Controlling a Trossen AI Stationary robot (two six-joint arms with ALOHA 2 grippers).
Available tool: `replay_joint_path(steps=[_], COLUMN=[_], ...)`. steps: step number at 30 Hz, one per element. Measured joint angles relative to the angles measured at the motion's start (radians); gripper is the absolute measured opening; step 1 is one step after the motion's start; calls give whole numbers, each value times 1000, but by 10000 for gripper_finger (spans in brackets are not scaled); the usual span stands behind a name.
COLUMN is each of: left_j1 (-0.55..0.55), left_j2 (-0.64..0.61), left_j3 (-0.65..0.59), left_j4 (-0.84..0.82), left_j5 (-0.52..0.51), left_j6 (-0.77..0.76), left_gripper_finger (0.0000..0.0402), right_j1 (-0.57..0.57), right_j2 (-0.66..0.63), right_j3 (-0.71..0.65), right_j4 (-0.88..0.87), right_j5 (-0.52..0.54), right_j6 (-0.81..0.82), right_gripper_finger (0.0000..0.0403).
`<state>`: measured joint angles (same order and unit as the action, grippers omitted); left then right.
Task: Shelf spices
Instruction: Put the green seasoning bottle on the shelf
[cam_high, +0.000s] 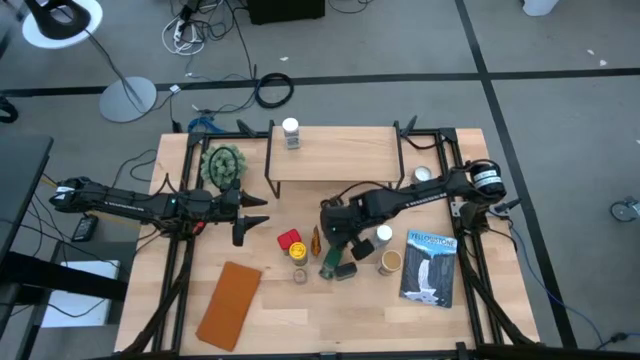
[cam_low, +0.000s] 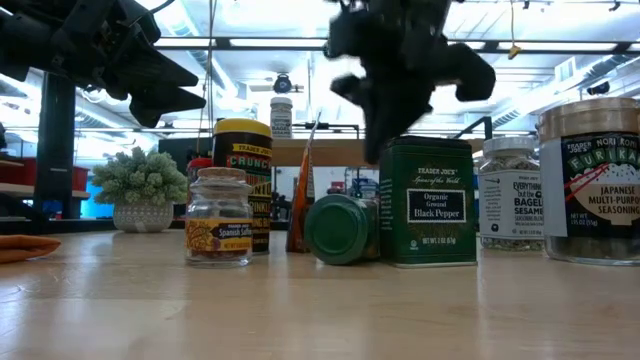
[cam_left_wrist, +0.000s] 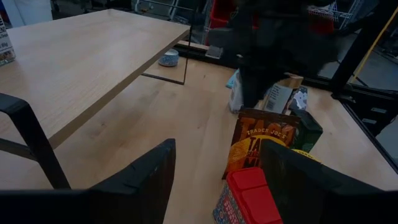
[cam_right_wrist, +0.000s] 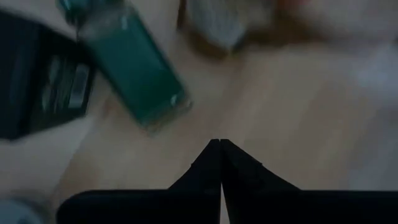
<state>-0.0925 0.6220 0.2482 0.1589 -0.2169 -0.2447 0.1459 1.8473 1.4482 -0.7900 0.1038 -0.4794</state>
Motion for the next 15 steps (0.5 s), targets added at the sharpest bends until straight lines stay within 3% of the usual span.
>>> replay_joint_path(steps=[7,11,15], left_j1=[0,0,0], left_j2=[0,0,0], left_j3=[0,0,0], left_j4=[0,0,0], left_j5=[0,0,0], left_j6=[0,-2,-3], left_gripper_finger=[239,239,239], right_j1=[84,112,125], right_j2=[0,0,0], right_j3=[24,24,24], right_j4=[58,51,72], right_j5=[77,168,168], right_j6=[-108,-120,-109], right_gripper_finger=[34,73,121])
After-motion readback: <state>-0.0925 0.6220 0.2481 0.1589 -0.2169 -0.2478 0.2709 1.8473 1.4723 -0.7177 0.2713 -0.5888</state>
